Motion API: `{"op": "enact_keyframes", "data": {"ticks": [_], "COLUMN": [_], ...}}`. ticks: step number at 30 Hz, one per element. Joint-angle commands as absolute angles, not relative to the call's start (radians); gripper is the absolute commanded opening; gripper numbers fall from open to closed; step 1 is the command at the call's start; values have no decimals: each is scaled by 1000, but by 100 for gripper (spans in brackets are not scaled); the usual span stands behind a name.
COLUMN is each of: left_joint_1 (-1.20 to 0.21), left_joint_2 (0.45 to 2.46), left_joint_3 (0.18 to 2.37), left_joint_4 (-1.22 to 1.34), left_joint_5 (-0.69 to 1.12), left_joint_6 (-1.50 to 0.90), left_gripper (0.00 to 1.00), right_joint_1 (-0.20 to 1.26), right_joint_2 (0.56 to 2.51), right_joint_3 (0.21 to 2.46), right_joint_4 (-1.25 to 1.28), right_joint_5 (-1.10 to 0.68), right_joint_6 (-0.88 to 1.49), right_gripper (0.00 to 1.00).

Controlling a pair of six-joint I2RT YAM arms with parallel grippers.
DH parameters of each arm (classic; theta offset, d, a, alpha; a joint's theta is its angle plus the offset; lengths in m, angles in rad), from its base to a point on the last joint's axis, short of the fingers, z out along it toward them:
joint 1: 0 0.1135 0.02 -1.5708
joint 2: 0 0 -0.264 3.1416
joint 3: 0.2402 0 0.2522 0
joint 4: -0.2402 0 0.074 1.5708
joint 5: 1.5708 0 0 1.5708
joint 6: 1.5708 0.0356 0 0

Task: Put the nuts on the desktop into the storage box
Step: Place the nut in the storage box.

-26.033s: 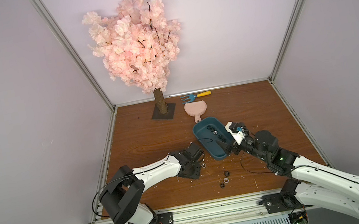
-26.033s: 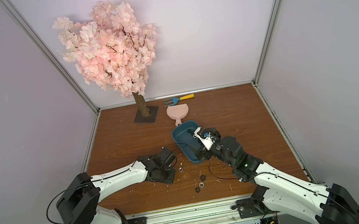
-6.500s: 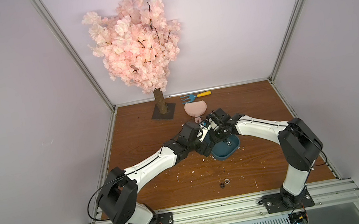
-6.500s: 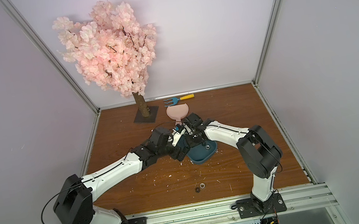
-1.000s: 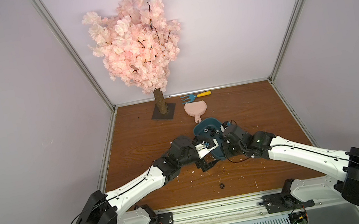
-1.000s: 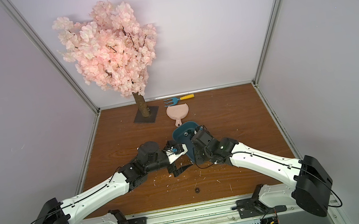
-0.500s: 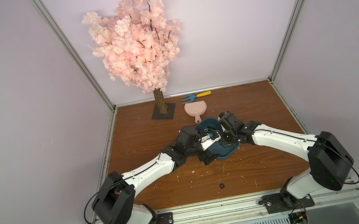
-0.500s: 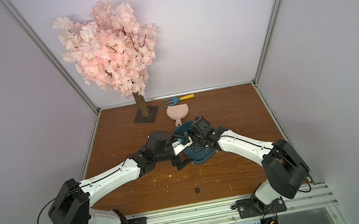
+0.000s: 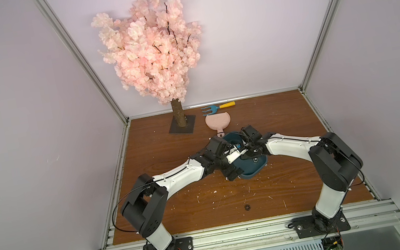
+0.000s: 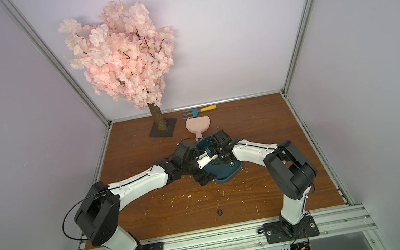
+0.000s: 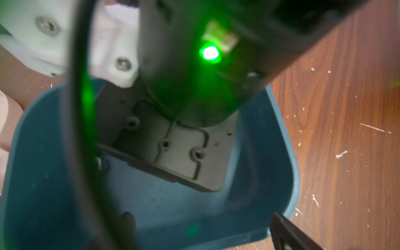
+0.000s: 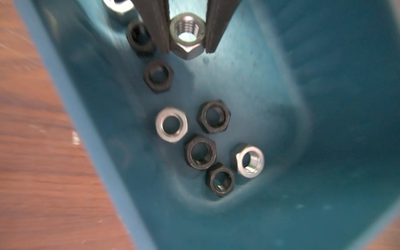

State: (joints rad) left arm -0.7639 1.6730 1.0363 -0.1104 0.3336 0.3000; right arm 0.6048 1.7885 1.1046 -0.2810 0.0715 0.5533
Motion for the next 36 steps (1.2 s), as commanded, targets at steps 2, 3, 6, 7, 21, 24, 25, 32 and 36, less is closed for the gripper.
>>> {"op": "enact_keyframes", "data": {"ticks": [2, 3, 6, 7, 21, 24, 25, 32, 36], "left_joint_1": [-739, -734, -720, -716, -712, -712, -712, -712, -712], "left_joint_2": [1679, 1680, 1681, 1679, 1654, 1632, 1622, 1532, 1494], "left_joint_3": [1048, 1048, 1045, 1043, 1026, 1012, 1005, 926, 895], "left_joint_4": [-128, -126, -121, -120, -105, -92, -83, -5, 0], "left_joint_5": [332, 336, 359, 363, 377, 375, 375, 410, 426], "left_joint_6": [296, 295, 293, 294, 280, 265, 258, 211, 204], "left_gripper": [100, 100, 100, 100, 100, 100, 100, 100, 100], "right_joint_1": [602, 603, 601, 601, 599, 600, 600, 605, 616], "right_joint_2": [1821, 1834, 1862, 1872, 1880, 1849, 1838, 1707, 1611], "right_joint_3": [1163, 1170, 1191, 1198, 1244, 1249, 1250, 1220, 1194], "right_joint_4": [-278, -278, -288, -293, -353, -372, -378, -413, -454], "right_joint_5": [59, 63, 82, 95, 115, 114, 117, 89, 39], "right_joint_6": [552, 554, 550, 548, 539, 533, 532, 517, 441], "right_gripper": [22, 23, 24, 25, 40, 43, 43, 43, 44]}}
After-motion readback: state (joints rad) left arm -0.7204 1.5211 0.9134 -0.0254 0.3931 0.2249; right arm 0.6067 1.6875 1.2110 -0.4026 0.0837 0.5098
